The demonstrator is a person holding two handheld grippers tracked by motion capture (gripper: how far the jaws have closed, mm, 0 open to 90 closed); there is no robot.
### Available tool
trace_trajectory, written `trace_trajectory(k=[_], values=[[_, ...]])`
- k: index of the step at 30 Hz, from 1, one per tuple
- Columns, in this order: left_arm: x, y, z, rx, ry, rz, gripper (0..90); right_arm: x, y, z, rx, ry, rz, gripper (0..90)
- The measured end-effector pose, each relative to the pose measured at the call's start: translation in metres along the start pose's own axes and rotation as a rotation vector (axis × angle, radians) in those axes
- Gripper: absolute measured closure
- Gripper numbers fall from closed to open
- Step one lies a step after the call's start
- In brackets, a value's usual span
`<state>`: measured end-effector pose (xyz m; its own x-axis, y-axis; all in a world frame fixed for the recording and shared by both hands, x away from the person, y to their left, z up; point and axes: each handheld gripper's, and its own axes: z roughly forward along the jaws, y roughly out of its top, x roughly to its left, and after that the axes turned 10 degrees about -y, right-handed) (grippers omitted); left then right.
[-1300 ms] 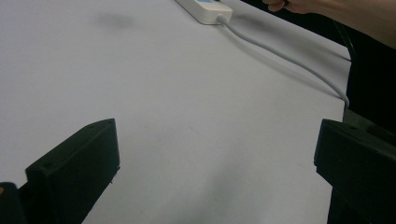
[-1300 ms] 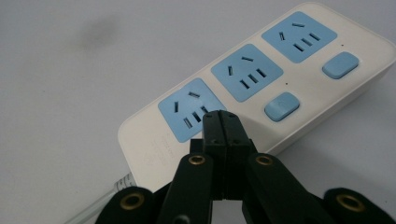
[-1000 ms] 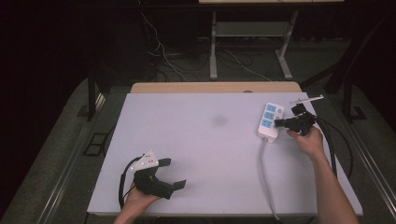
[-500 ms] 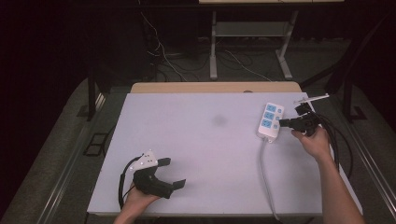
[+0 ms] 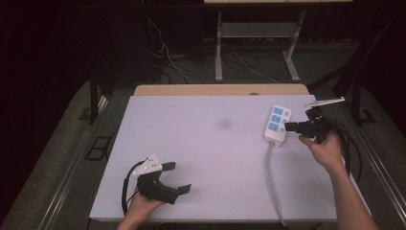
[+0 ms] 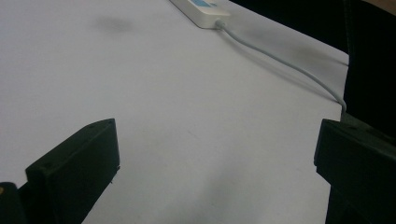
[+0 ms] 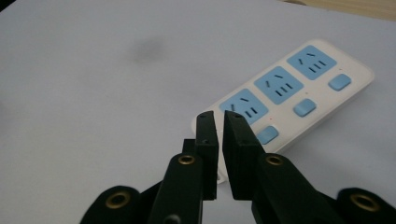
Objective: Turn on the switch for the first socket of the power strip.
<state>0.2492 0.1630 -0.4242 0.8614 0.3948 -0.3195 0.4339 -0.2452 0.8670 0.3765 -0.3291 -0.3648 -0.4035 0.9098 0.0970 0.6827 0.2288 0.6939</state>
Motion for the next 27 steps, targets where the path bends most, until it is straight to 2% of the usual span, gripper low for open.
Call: trace_trajectory(k=[4, 8, 11, 12, 13, 14, 19, 20, 21, 22, 24, 25, 26, 27], values=[[0.000, 0.000, 0.000, -0.002, 0.000, 0.000, 0.0, 0.008, -0.002, -0.006, -0.012, 0.017, 0.007, 76.2], [0.000, 0.000, 0.000, -0.001, 0.001, 0.001, 0.0, 0.018, -0.007, -0.013, -0.029, 0.016, 0.009, 65.6], [0.000, 0.000, 0.000, -0.002, 0.000, 0.000, 0.0, 0.026, -0.012, -0.017, -0.057, 0.042, 0.015, 53.6], [0.000, 0.000, 0.000, -0.002, 0.001, 0.000, 0.0, 0.026, -0.012, -0.017, -0.057, 0.042, 0.015, 53.6], [0.000, 0.000, 0.000, -0.002, 0.001, 0.000, 0.0, 0.031, -0.014, -0.020, -0.066, 0.049, 0.019, 46.4], [0.000, 0.000, 0.000, -0.002, 0.001, 0.000, 0.0, 0.031, -0.014, -0.020, -0.066, 0.049, 0.019, 46.4], [0.000, 0.000, 0.000, -0.003, 0.001, 0.000, 0.0, 0.042, -0.020, -0.024, -0.073, 0.052, 0.030, 25.7], [0.000, 0.000, 0.000, -0.002, 0.001, 0.000, 0.0, 0.045, -0.024, -0.026, -0.077, 0.051, 0.034, 16.3], [0.000, 0.000, 0.000, -0.003, 0.001, 0.000, 0.0, 0.045, -0.024, -0.026, -0.077, 0.051, 0.034, 16.3], [0.000, 0.000, 0.000, -0.003, 0.001, 0.000, 0.0, 0.049, -0.029, -0.028, -0.079, 0.075, 0.017, 10.4], [0.000, 0.000, 0.000, -0.002, 0.000, 0.001, 0.0, 0.050, -0.031, -0.029, -0.081, 0.075, 0.015, 10.4], [0.000, 0.000, 0.000, -0.002, -0.001, 0.000, 0.0, 0.052, -0.033, -0.029, -0.076, 0.077, 0.012, 7.9], [0.000, 0.000, 0.000, -0.002, -0.001, 0.000, 0.0, 0.054, -0.036, -0.029, -0.073, 0.084, 0.008, 0.2], [0.000, 0.000, 0.000, -0.001, -0.001, 0.001, 0.0, 0.056, -0.038, -0.030, -0.071, 0.089, -0.002, 0.3]])
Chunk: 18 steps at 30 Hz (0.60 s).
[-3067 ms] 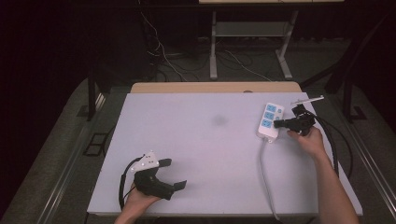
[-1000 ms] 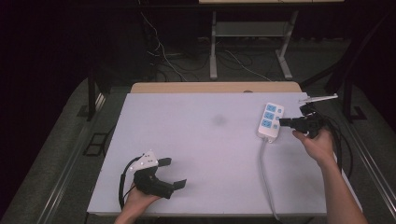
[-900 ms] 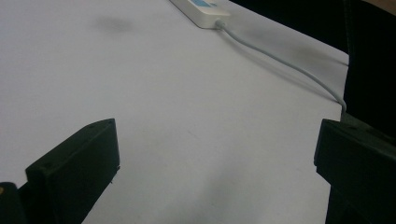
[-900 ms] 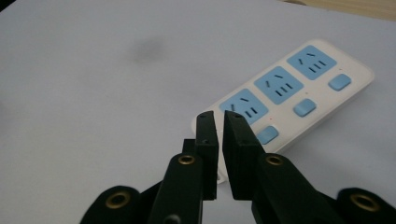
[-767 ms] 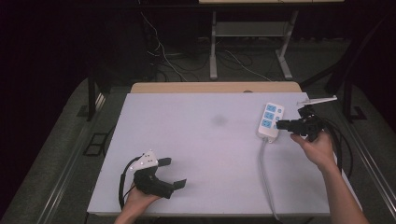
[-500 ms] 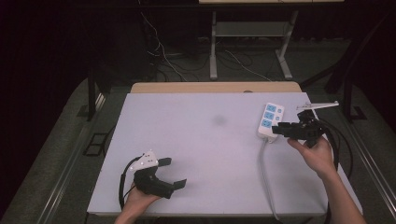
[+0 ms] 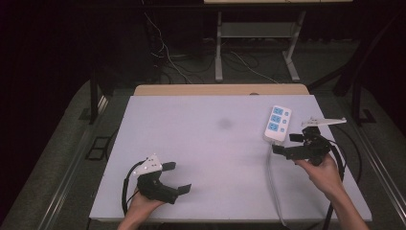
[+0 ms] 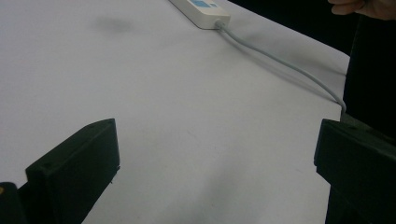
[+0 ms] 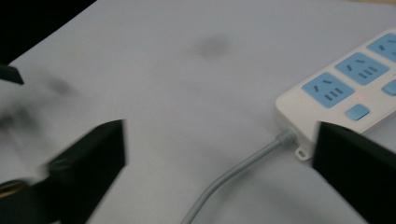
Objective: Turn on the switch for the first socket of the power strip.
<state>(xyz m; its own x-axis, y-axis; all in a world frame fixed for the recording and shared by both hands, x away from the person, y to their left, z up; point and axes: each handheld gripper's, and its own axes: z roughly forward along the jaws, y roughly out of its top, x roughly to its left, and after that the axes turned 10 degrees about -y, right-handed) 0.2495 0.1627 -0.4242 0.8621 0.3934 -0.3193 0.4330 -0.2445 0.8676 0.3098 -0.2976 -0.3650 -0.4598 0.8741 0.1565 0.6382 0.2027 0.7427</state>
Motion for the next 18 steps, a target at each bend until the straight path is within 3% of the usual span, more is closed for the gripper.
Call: trace_trajectory(k=[11, 18], values=[[0.000, 0.000, 0.000, 0.002, 0.002, 0.001, 0.0, 0.014, -0.029, -0.006, -0.030, 0.091, -0.012, 0.3], [0.000, 0.000, 0.000, 0.001, 0.003, 0.001, 0.0, 0.020, -0.047, -0.005, -0.050, 0.112, -0.022, 0.3]])
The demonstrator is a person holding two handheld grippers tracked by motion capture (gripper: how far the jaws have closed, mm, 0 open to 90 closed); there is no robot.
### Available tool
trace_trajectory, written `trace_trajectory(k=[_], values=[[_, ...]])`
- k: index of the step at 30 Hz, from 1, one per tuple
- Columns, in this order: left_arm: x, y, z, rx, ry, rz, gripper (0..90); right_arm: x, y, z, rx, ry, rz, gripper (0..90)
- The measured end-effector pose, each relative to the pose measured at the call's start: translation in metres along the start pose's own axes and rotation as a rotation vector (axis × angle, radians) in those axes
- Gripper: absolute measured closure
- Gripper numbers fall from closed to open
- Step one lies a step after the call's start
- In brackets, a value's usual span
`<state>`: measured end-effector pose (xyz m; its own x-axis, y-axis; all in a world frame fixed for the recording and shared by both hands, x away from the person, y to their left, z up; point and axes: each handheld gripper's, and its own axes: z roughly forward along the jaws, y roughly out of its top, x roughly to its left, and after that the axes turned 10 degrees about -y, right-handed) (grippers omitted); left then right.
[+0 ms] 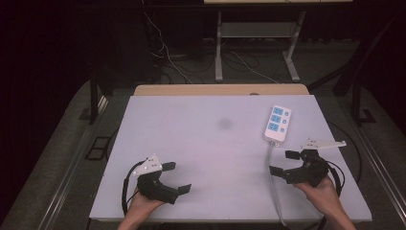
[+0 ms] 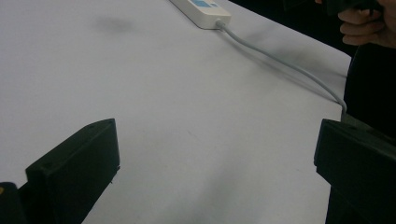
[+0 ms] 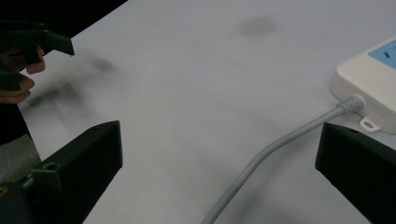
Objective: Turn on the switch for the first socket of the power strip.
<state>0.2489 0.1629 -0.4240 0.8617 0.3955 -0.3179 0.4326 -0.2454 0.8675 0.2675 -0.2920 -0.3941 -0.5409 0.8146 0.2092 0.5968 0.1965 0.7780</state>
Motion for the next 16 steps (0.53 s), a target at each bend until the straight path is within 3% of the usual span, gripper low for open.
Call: trace_trajectory(k=[16], values=[[0.000, 0.000, 0.001, 0.004, 0.003, -0.002, 0.0, 0.009, -0.036, 0.008, 0.014, 0.021, -0.047, 0.3]])
